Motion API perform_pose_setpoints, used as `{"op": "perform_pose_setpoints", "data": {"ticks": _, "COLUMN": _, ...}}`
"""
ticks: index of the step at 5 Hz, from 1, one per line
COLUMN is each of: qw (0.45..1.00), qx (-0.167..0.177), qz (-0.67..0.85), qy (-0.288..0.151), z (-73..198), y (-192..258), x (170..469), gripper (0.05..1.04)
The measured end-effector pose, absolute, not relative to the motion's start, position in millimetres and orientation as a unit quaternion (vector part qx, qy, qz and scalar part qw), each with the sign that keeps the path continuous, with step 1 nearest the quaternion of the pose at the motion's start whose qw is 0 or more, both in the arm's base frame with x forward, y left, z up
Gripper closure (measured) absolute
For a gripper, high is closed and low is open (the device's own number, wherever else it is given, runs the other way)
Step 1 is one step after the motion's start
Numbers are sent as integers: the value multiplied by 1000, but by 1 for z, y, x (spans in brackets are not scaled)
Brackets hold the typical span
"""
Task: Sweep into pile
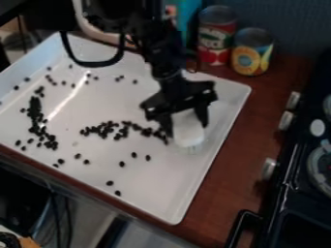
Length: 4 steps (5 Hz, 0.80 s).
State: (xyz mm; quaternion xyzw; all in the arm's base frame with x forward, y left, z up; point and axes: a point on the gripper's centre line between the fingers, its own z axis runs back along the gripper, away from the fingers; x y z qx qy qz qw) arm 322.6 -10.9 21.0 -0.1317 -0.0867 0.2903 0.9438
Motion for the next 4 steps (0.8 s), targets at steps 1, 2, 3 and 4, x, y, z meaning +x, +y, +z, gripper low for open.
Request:
{"op": "perform_pose_setpoints", "data": {"ticks": 1, "qw": 945, "qx": -128, "qz": 289, "qy": -86, "z": 16, "y": -1, "x": 315, "gripper": 332}}
{"op": "perform_pose_setpoints", "data": {"ticks": 2, "qw": 940, "qx": -137, "qz": 299, "qy": -93, "z": 13, "y": 4, "x": 312, "gripper": 332}}
{"op": "perform_pose_setpoints", "data": {"ticks": 3, "qw": 940, "qx": -130, "qz": 296, "qy": -107, "z": 10, "y": 16, "x": 307, "gripper": 332}}
{"op": "perform_pose_setpoints", "data": {"ticks": 4, "qw": 940, "qx": -120, "qz": 299, "qy": -116, "z": 9, "y": 39, "x": 298, "gripper": 332}}
